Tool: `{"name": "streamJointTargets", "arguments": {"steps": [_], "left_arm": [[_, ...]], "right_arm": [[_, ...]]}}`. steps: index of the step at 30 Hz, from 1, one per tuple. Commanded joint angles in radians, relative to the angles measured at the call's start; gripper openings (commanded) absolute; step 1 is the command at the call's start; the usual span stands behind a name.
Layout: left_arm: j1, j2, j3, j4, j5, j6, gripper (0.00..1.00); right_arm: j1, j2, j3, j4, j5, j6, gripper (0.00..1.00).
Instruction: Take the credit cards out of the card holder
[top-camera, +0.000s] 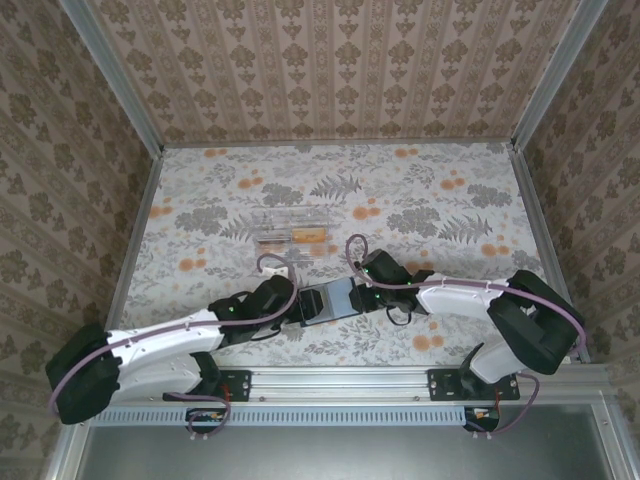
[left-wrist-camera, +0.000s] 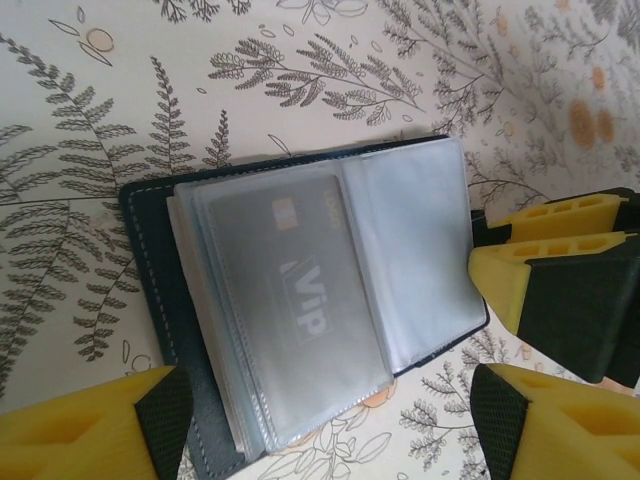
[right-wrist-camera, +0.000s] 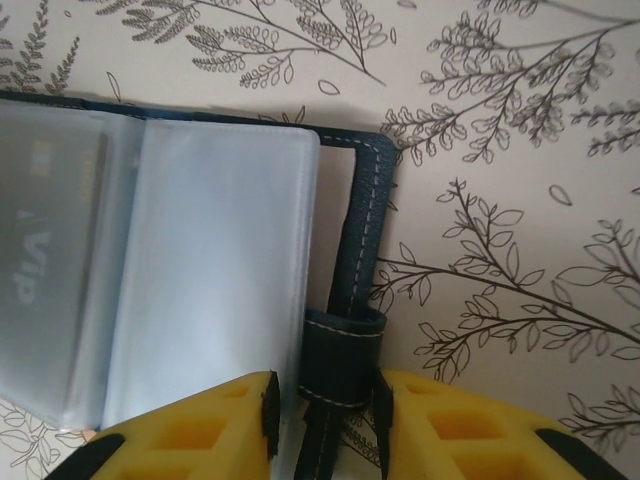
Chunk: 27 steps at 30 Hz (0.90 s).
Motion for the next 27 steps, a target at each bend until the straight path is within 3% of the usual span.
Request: {"name": "streamJointTargets", "arguments": {"steps": [1,27], "left_arm": [[-0.005,0.043,0.023,0.062,0.022,-0.013,0.76],[0.026,0.179,0.024,0.115,0.068,-0.016,0.71]], "right_arm": [[0.002,0.019,-0.025,0.042,-0.044,0.044,0.33],[0.004,0.025,-0.021,0.043,-0.053,0.045,0.33]]}}
